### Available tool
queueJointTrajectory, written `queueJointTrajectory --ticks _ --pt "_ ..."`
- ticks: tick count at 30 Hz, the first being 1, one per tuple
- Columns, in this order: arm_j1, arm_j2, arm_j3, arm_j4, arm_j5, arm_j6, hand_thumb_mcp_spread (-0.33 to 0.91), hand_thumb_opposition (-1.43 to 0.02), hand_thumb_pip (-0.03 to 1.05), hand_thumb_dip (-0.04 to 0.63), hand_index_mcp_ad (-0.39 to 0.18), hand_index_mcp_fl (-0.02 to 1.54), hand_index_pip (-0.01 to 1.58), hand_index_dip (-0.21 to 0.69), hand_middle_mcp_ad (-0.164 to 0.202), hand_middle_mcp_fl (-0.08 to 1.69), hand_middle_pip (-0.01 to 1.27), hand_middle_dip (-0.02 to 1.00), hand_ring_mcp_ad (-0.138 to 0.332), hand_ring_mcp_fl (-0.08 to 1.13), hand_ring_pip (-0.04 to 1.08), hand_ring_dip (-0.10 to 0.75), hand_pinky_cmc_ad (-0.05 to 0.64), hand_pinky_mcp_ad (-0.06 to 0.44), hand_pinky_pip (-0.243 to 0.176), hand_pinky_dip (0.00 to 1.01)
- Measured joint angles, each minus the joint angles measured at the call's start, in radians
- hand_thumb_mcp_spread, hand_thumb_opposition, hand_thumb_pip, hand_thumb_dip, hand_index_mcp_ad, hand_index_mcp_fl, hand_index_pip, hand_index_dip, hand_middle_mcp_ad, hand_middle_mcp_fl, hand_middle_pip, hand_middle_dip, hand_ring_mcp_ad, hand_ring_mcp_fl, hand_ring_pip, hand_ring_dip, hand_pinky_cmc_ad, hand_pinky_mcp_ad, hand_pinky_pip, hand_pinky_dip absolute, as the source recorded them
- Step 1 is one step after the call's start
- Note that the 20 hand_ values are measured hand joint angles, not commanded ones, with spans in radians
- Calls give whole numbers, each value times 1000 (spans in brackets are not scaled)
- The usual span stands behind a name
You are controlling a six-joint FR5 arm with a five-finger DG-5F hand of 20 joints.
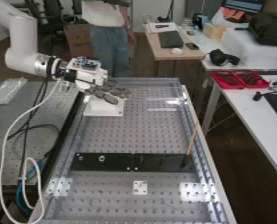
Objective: Grab the bearing and place it in the white container
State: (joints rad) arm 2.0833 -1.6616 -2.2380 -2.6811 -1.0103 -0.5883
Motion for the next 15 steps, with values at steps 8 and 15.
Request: queueJointTrajectory --ticks 8,15 --pt "-35 120 21 -25 3 -55 410 -808 538 283 -164 68 911 316 56 9 140 143 108 0 93 3 333 234 -93 141" --pt "-121 198 113 -66 -54 -141 365 -775 475 262 -164 152 623 316 54 12 143 157 113 0 93 3 335 243 -93 145"
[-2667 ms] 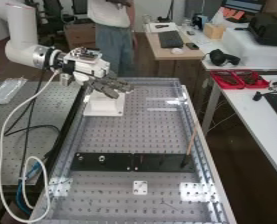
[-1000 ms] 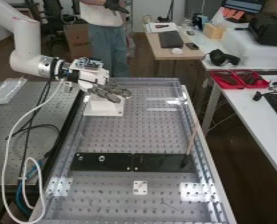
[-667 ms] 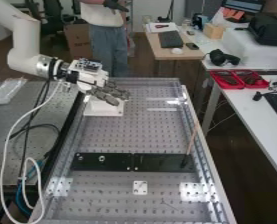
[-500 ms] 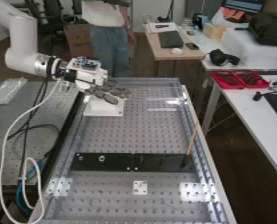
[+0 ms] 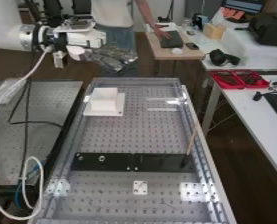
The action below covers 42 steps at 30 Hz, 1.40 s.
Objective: Grab the bearing and place it in the white container
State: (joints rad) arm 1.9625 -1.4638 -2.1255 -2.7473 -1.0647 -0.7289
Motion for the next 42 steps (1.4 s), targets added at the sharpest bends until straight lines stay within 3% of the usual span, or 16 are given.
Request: queueJointTrajectory --ticks 3,10,14,27,42 --pt "-47 -2 53 -34 -28 5 319 -726 410 223 -147 222 375 316 52 12 143 157 108 0 93 3 340 262 -91 145" --pt "-131 -31 144 -97 -69 18 225 -667 295 96 -126 220 164 316 58 10 143 157 143 0 89 3 347 297 -91 145" --pt "-178 -47 176 -101 -115 20 213 -653 279 52 -126 223 134 278 59 10 143 157 159 0 93 3 363 314 -94 145" --pt "-298 -157 314 -183 -340 -18 215 -653 274 26 -129 220 99 248 56 10 143 157 159 0 93 3 398 312 -94 145" --pt "-331 -131 327 -190 -386 -43 208 -653 267 21 -101 101 89 248 54 10 140 154 154 0 93 3 398 316 -94 145"
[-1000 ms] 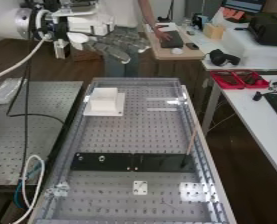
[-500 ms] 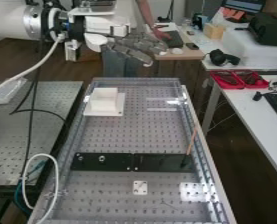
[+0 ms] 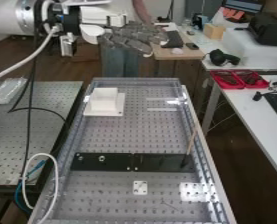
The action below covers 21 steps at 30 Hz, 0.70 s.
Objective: Grab the bearing and place it in the white container
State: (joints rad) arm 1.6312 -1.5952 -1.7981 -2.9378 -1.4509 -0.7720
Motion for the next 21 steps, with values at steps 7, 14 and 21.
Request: queueJointTrajectory --ticks 7,14,21 --pt "-9 -2 1 -5 -13 -5 208 -632 267 21 -101 101 89 248 61 10 140 152 162 0 93 7 401 316 -94 145" --pt "-21 0 -2 1 -33 -11 208 -632 267 21 -101 101 89 248 59 12 140 152 166 -2 93 7 401 312 -94 145" --pt "-31 9 -15 12 -37 2 208 -632 265 24 -98 72 89 248 63 12 138 152 166 -2 93 3 400 312 -94 145"
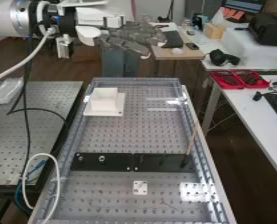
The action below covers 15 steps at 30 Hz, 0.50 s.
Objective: Grab the bearing and place it in the white container
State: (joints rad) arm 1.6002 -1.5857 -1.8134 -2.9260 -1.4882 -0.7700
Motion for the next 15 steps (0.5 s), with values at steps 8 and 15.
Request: queueJointTrajectory --ticks 8,15 --pt "-3 4 -5 4 -7 3 208 -632 262 21 -98 72 89 248 63 9 140 145 168 0 93 3 400 312 -94 145" --pt "-2 5 -3 3 -9 -2 208 -632 262 21 -98 72 89 248 63 12 140 145 168 0 93 7 400 312 -94 145"
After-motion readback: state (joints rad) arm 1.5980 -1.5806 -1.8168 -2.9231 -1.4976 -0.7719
